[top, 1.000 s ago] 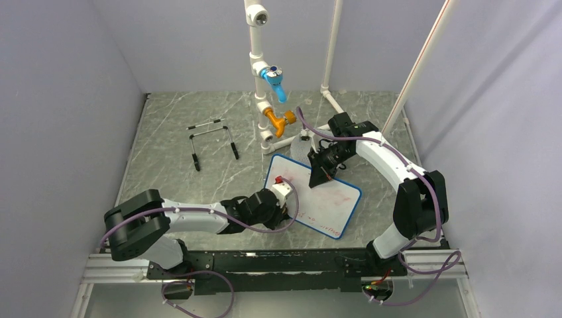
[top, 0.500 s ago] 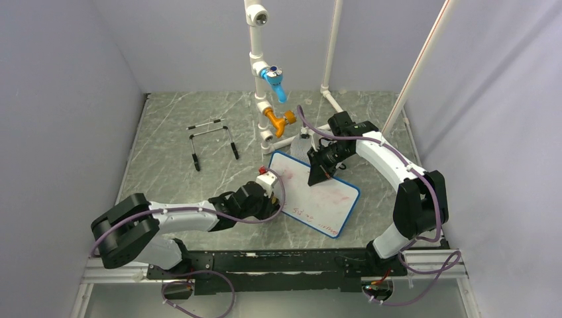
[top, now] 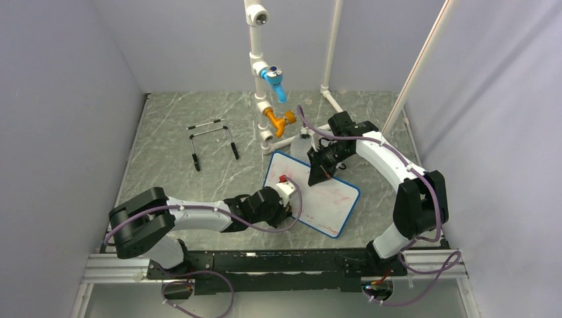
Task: Erase the whiteboard
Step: Erase the whiteboard at the center of the board.
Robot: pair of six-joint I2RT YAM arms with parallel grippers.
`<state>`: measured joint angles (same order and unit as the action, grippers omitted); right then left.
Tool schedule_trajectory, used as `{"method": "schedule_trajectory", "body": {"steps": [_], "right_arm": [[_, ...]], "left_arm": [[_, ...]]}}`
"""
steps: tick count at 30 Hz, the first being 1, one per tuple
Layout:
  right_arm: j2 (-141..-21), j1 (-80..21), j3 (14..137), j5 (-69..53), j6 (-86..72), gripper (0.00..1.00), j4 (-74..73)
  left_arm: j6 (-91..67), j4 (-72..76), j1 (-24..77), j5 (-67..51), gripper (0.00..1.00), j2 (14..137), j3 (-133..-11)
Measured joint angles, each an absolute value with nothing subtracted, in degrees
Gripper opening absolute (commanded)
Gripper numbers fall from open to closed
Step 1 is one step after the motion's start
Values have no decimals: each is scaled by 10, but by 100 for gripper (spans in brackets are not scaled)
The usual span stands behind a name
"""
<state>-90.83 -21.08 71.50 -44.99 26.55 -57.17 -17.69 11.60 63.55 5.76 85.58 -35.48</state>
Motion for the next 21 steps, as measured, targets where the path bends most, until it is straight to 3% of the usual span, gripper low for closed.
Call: {"method": "schedule_trajectory", "body": {"steps": [12,21], "right_arm": [[-908,-210,716,-448,259,0,-567],[-908,-210,716,-448,261,0,-568]], "left_arm": [[-224,102,549,63,0,779,-304],[-167,137,584,33,0,807,-309]]}}
